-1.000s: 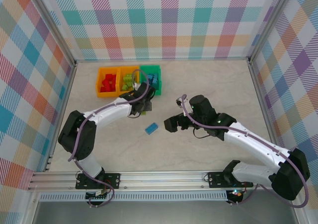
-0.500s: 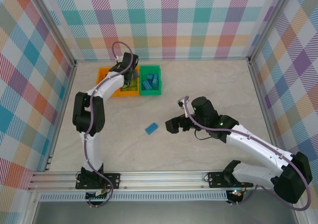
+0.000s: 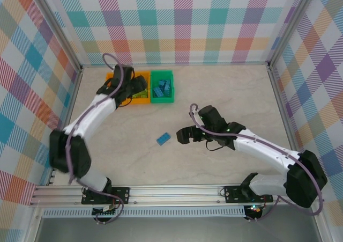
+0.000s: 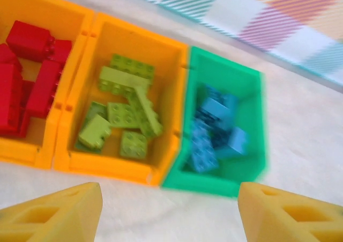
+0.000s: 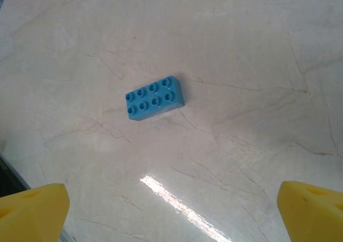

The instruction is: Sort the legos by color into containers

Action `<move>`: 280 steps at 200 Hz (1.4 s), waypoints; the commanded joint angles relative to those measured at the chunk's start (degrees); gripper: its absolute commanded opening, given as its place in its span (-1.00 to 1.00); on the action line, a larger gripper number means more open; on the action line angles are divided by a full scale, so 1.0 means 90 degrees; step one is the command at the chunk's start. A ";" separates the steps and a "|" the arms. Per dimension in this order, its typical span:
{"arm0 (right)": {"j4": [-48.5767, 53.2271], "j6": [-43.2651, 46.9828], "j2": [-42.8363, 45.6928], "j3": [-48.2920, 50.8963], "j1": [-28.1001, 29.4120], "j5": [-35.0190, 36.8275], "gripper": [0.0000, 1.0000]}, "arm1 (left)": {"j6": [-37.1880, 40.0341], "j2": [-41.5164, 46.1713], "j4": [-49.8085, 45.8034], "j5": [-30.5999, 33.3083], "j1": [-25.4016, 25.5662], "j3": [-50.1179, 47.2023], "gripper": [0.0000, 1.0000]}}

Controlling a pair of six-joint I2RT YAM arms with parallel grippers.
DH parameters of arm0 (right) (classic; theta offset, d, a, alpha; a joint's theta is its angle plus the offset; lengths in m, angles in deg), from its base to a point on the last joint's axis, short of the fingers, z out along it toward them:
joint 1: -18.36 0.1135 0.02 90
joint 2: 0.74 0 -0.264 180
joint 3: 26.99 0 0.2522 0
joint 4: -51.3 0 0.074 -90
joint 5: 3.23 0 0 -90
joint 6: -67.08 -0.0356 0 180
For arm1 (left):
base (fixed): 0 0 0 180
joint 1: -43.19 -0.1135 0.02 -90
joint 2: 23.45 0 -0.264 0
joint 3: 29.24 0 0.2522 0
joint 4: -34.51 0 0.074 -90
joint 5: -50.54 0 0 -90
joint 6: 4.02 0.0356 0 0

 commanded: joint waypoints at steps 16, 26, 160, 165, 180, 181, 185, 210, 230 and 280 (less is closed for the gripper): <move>-0.0303 -0.0292 -0.0690 -0.0372 0.0481 0.0378 0.99 | 0.1052 0.2093 -0.0624 -0.0192 0.1156 -0.0954 0.41; -0.0450 -0.0183 -0.0941 -0.0466 0.0653 0.0445 0.99 | 0.1345 0.2556 -0.1112 -0.0208 0.1484 -0.1065 0.45; 0.0038 0.2084 -0.4201 -0.2607 0.1429 0.1798 0.99 | 0.1343 0.4769 -0.4274 -0.2983 0.2141 -0.1458 0.88; 0.0009 0.2072 -0.4250 -0.2610 0.1434 0.1755 0.99 | 0.1253 0.4741 -0.4298 -0.2979 0.2141 -0.1539 0.91; -0.0127 0.2010 -0.4322 -0.2535 0.1427 0.1685 0.95 | 0.0989 0.4656 -0.4517 -0.2645 0.2141 -0.1731 1.00; -0.0135 0.2008 -0.4325 -0.2533 0.1428 0.1679 0.93 | 0.0976 0.4652 -0.4538 -0.2604 0.2141 -0.1741 1.00; -0.0174 0.1989 -0.4328 -0.2511 0.1426 0.1650 0.89 | 0.0926 0.4631 -0.4615 -0.2454 0.2141 -0.1772 1.00; -0.0395 0.1862 -0.4358 -0.2386 0.1422 0.1548 0.57 | 0.0760 0.4648 -0.4623 -0.2038 0.2140 -0.2031 1.00; -0.0538 0.1859 -0.4333 -0.2281 0.1423 0.1506 0.33 | 0.0781 0.4707 -0.4355 -0.2271 0.2139 -0.2137 1.00; -0.0835 0.1576 -0.3901 -0.2025 0.1280 0.1379 0.02 | 0.0811 0.4644 -0.4302 -0.2294 0.2140 -0.2015 1.00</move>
